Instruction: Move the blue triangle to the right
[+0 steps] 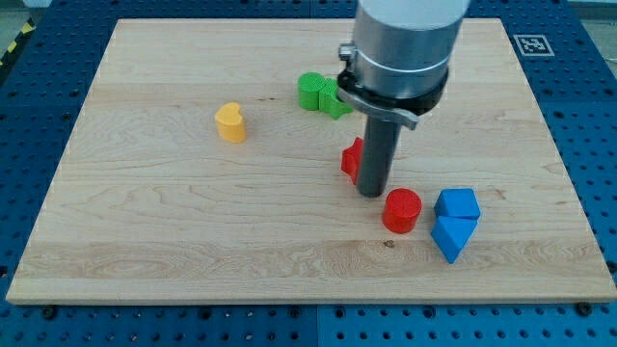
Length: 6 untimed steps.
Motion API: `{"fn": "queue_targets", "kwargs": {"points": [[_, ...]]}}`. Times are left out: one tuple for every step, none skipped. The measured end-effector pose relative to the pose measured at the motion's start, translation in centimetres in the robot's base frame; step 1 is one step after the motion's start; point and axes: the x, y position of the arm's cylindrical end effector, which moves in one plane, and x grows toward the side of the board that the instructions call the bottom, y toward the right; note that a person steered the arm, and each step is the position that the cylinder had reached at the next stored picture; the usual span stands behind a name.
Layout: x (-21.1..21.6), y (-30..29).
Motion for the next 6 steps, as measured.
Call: {"fn": "queue_targets", "kwargs": {"points": [[4.4, -1.4], [8.2, -1.3], [8.5, -0.3], [8.1, 2.6], [8.1, 6.7], [8.1, 9.6]]}}
